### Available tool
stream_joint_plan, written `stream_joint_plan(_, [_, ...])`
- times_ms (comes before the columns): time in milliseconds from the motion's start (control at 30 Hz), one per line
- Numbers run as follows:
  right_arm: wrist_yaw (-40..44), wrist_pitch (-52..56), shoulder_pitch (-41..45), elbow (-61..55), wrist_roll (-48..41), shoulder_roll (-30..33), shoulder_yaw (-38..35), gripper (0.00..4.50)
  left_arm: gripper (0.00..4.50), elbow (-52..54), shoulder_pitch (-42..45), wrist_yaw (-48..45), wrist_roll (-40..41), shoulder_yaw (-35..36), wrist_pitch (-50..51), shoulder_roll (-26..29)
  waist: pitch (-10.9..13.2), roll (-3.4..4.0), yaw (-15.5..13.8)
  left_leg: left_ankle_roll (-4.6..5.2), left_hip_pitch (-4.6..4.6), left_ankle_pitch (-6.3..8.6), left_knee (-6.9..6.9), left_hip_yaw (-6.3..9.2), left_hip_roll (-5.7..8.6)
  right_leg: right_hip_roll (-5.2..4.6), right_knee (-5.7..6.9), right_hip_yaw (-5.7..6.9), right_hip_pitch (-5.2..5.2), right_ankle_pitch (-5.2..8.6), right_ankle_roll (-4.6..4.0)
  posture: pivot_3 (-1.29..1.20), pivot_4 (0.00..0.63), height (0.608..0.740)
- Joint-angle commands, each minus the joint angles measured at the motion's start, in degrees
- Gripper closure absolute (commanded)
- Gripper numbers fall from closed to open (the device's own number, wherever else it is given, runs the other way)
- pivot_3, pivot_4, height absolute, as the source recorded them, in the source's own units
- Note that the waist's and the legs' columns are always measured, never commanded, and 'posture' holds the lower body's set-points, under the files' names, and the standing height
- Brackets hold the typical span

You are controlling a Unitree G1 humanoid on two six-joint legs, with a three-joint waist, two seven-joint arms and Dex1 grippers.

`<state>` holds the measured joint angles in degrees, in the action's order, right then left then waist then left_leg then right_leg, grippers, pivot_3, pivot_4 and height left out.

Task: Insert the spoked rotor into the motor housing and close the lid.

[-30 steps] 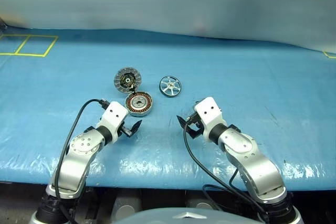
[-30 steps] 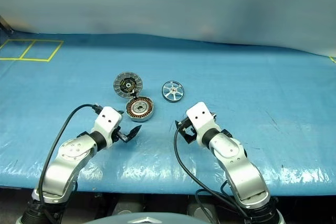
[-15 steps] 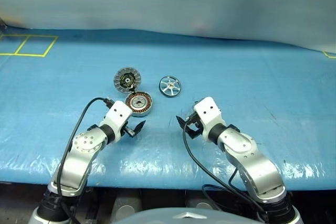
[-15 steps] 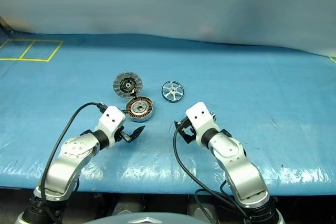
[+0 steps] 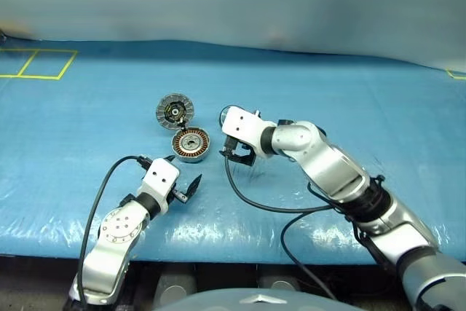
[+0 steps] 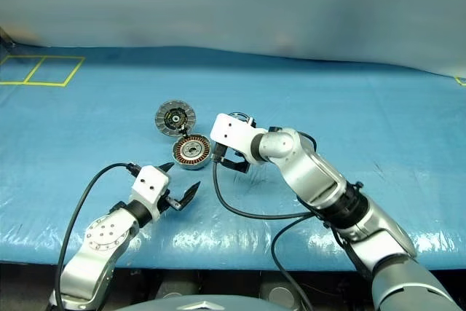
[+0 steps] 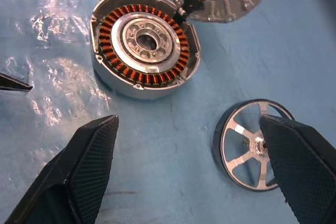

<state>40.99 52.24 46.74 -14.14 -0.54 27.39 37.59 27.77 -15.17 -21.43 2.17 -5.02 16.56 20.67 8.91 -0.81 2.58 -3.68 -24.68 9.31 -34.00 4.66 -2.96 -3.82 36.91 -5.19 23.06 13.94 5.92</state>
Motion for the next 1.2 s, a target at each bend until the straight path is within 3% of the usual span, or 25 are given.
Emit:
stream_joint_plan(33, [7.2, -2.9, 5.8, 4.1, 0.3, -2.4, 4.8, 0.02, 0.0, 3.9, -4.5, -0.2, 1.8, 2.0, -6.3, -0.6, 0.0, 0.02, 0.1, 0.0, 0.0, 0.0, 0.01, -0.01, -0.01, 0.01, 0.0, 0.0, 0.03, 0.01, -0.01, 0.0, 0.15, 0.74])
stream_joint_plan(367, [17.9, -13.8, 13.2, 16.3, 5.1, -9.7, 14.0, 0.02, 0.0, 5.2, -11.2, 0.3, 3.8, 1.7, -10.9, -3.3, 0.0, 0.04, 0.5, -0.03, -0.03, 0.02, -0.1, -0.04, -0.03, 0.02, 0.04, -0.01, 0.38, 0.01, -0.03, 0.0, 0.15, 0.74])
stream_joint_plan(633, [15.2, -20.9, 15.0, 29.2, 9.9, -17.0, 11.0, 0.02, 0.0, 4.1, -11.5, 1.1, 1.8, -0.1, -12.7, -3.8, 0.0, 0.06, 1.1, -0.04, -0.04, 0.02, -0.03, -0.04, -0.15, 0.16, 0.12, -0.01, 0.4, -0.02, -0.09, 0.0, 0.15, 0.74])
stream_joint_plan(1200, [16.9, -25.8, 15.0, 43.7, 14.8, -22.3, 8.4, 0.02, 0.0, 1.7, -8.8, 1.7, 0.8, -1.6, -13.6, -4.5, 0.0, 0.09, 1.3, -0.06, -0.07, 0.03, -0.02, -0.04, -0.19, 0.24, 0.25, -0.05, 0.35, -0.02, -0.13, 0.0, 0.15, 0.74])
